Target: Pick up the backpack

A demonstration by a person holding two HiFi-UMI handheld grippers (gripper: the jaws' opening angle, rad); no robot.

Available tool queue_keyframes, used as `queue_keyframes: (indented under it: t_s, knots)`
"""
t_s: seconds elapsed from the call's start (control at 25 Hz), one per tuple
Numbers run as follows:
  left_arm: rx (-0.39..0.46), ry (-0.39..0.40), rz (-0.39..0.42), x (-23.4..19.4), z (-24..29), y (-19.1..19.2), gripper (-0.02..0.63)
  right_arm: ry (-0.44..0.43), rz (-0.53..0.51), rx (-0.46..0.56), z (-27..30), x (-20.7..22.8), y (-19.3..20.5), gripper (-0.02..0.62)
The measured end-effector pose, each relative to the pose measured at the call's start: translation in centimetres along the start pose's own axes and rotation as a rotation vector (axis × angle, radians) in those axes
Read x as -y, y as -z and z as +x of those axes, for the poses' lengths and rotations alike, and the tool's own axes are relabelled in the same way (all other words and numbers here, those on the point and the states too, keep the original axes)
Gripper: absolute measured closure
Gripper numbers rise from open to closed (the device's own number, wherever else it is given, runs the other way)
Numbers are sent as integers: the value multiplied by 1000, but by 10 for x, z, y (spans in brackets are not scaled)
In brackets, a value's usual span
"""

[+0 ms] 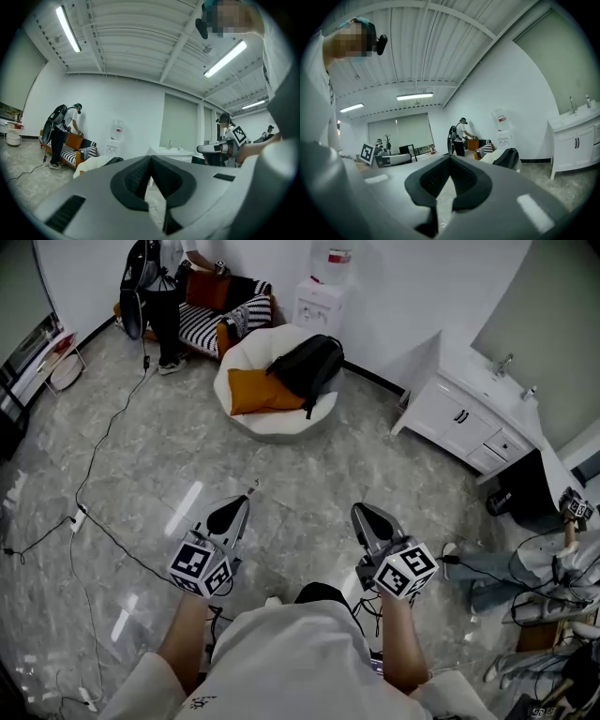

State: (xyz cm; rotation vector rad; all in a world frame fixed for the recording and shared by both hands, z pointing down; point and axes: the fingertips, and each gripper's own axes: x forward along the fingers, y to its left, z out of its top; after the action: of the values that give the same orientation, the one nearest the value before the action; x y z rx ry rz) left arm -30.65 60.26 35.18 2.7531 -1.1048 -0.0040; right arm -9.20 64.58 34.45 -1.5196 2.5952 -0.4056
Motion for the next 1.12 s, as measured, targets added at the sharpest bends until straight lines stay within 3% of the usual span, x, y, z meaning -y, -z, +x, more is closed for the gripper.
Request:
queue_keyframes:
  t_s: [0.24, 0.52, 1.12]
  knots:
    - [-8, -10, -11, -5, -4, 10, 609, -9, -2, -18, 4, -1, 7, 594]
    - [-25, -18, -18, -14, 13, 16, 609, -14, 24, -7, 26, 29, 7, 594]
    - [-72, -92, -4, -62, 163, 1, 609, -46, 79, 10, 115, 179, -33, 593]
